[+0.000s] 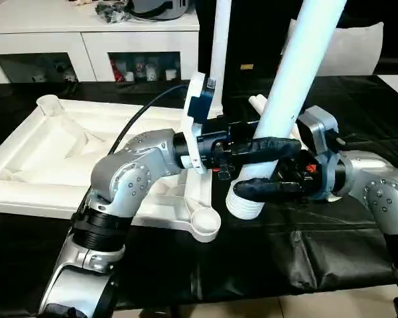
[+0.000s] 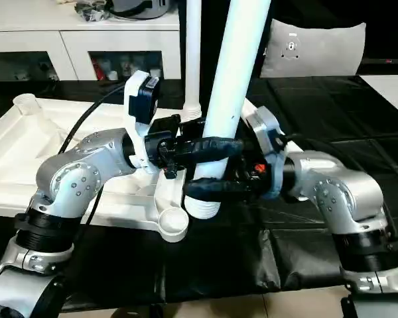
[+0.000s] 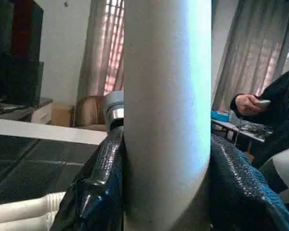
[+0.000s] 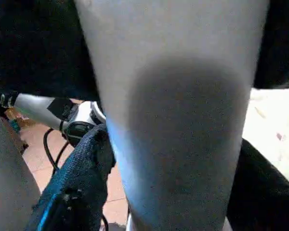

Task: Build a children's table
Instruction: Pick table leg

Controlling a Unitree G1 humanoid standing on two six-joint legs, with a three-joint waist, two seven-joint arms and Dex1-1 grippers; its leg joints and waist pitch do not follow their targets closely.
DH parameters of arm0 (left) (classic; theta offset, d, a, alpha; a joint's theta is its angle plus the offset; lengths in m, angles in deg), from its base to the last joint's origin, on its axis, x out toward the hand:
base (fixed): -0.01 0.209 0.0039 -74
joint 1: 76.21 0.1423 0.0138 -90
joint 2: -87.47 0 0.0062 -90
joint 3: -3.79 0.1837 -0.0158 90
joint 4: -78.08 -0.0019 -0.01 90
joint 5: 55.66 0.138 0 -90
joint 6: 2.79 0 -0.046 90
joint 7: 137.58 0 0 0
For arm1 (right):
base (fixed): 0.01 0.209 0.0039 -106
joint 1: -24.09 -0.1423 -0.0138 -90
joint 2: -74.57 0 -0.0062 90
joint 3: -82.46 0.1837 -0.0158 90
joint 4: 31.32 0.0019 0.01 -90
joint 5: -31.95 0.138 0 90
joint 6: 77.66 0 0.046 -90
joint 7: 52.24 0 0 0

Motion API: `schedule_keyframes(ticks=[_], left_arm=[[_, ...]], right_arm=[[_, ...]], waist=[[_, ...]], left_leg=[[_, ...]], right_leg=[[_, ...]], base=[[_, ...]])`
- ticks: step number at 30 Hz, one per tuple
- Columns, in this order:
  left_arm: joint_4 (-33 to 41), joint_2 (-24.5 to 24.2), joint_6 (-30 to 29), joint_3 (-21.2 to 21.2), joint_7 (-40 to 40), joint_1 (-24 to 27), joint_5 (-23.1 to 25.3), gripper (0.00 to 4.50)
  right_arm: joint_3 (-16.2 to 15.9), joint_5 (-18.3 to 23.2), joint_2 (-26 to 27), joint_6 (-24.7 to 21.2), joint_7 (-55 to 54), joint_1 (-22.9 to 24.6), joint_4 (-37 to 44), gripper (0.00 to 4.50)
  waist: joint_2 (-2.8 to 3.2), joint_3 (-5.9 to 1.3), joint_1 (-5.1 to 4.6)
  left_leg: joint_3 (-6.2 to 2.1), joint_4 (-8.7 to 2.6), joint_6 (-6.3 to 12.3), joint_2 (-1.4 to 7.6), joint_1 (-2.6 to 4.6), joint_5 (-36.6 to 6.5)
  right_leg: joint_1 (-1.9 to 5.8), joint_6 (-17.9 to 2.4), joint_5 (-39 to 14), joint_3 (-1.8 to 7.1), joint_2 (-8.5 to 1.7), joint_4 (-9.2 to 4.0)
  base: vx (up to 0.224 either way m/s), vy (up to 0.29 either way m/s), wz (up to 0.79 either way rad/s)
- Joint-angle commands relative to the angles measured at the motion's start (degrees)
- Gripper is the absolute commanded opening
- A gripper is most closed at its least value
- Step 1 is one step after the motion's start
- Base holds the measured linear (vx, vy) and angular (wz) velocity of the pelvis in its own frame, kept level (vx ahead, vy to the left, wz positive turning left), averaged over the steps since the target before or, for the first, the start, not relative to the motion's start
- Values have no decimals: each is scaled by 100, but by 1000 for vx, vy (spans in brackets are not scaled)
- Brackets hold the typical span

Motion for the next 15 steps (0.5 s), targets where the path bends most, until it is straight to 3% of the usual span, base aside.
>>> schedule_keyframes(ticks=[1,8,15], left_arm=[[73,-12,48,92,-9,5,70,193],[50,6,56,78,2,-4,97,193],[-42,43,86,33,52,-62,100,193]], right_arm=[[-53,-57,-10,26,59,-104,-30,265],[-121,-138,-34,66,57,-99,-51,211],[-164,-237,-20,98,54,-81,-56,199]], waist=[[-137,-387,6],[-132,-385,5],[-135,-388,6]], left_leg=[[-180,-390,53,460,264,-1155],[-176,-391,28,463,271,-1225],[-174,-391,45,462,266,-1187]], right_leg=[[116,-1363,-720,218,-516,-482],[111,-1359,-788,218,-519,-491],[115,-1355,-738,218,-519,-487]], base=[[0,0,0],[0,0,0],[0,0,0]])
